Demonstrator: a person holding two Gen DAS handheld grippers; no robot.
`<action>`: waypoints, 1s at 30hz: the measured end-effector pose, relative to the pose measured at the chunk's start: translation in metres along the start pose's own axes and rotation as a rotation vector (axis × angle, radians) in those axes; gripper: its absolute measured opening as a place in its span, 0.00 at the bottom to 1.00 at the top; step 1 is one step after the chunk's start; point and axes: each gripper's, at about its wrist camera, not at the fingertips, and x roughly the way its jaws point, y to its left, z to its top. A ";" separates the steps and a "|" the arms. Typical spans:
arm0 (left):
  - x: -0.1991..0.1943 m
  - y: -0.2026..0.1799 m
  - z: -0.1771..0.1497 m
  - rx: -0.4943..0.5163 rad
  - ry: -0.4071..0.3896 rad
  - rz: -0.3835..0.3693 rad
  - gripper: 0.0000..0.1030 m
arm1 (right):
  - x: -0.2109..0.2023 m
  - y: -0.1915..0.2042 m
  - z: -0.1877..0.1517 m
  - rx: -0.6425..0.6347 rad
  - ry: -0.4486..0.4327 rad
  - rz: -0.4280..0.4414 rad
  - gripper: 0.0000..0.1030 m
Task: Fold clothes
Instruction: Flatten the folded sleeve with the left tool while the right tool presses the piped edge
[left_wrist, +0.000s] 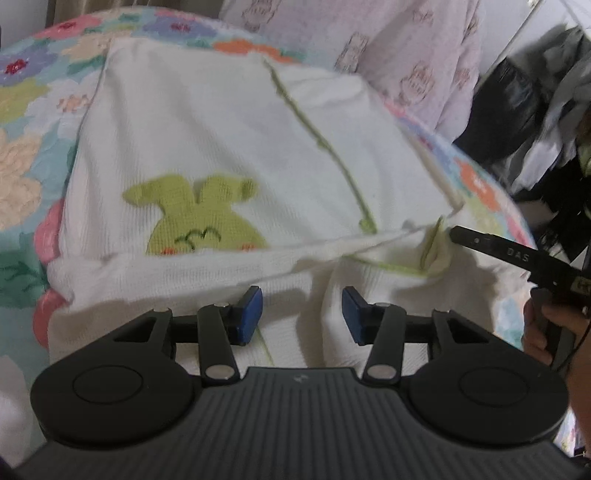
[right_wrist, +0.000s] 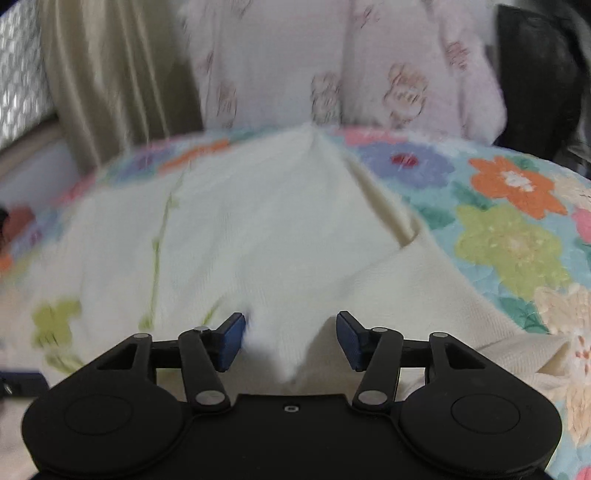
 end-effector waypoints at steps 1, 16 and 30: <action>-0.003 -0.002 0.001 0.018 -0.015 -0.015 0.46 | -0.008 0.001 0.000 -0.001 -0.027 0.014 0.58; -0.003 -0.039 -0.011 0.239 -0.026 -0.071 0.44 | 0.001 0.083 -0.038 -0.421 0.089 0.176 0.58; 0.011 -0.014 -0.004 0.181 0.058 0.041 0.46 | 0.034 0.072 -0.015 -0.267 0.111 0.143 0.60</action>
